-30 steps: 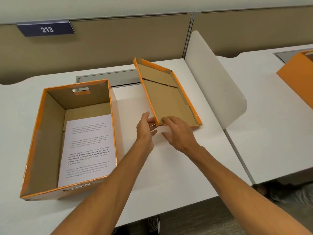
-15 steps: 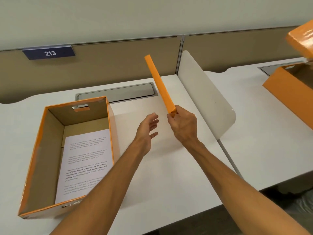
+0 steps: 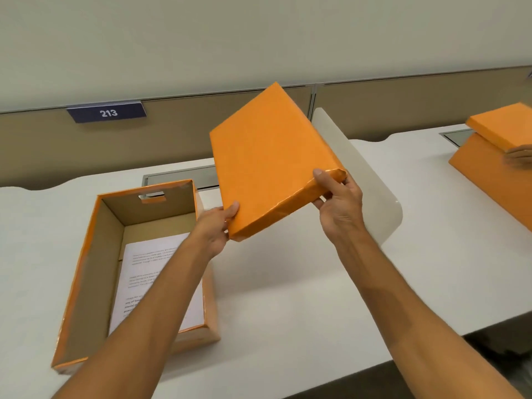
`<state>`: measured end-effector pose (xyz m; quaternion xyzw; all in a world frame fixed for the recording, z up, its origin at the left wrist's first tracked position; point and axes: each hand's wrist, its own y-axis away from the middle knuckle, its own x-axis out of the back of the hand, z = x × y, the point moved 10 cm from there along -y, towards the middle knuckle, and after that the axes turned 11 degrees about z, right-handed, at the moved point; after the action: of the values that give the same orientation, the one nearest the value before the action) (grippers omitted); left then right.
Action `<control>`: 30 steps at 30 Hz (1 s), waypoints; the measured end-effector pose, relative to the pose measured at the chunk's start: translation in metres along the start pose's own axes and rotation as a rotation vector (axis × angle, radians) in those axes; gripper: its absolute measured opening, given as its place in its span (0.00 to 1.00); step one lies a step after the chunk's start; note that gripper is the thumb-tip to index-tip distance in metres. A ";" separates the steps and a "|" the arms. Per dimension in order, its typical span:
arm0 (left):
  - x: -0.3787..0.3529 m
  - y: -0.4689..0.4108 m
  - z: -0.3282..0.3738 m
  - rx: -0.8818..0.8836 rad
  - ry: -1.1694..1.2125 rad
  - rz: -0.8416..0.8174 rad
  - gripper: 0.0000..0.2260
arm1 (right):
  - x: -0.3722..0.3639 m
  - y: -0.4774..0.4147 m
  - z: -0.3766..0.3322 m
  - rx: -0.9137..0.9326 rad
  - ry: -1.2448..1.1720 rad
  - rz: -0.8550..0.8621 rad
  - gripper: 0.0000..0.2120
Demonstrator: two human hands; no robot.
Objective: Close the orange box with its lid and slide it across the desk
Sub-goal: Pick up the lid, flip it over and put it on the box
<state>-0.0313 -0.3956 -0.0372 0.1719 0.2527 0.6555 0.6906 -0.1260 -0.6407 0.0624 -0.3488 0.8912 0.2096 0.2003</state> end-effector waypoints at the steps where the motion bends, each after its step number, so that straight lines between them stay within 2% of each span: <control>1: 0.008 0.000 0.006 -0.017 0.017 0.017 0.27 | -0.002 0.000 0.004 -0.031 0.000 -0.028 0.25; 3: 0.026 0.002 0.019 -0.057 0.043 0.056 0.28 | -0.005 -0.001 0.011 -0.072 0.038 -0.091 0.33; 5: 0.045 0.006 0.032 -0.111 0.047 0.094 0.28 | -0.009 -0.002 0.019 -0.102 0.096 -0.147 0.36; 12: 0.117 0.027 0.066 -0.280 -0.062 0.213 0.26 | -0.020 0.001 0.050 -0.140 0.381 -0.088 0.27; 17: 0.176 0.053 0.071 -0.304 -0.057 0.235 0.24 | -0.056 0.024 0.074 -0.035 0.642 -0.243 0.25; 21: 0.227 0.070 0.068 -0.256 -0.078 0.247 0.22 | -0.084 0.053 0.101 0.037 0.719 -0.329 0.23; 27: 0.301 0.083 0.061 -0.280 -0.188 0.298 0.25 | -0.098 0.089 0.146 0.015 0.793 -0.350 0.21; 30: 0.322 0.085 0.050 -0.268 -0.244 0.320 0.27 | -0.095 0.103 0.164 -0.014 0.818 -0.350 0.23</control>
<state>-0.0678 -0.0640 0.0124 0.1945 0.0476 0.7587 0.6199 -0.0997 -0.4361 -0.0019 -0.5500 0.8233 0.0235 -0.1386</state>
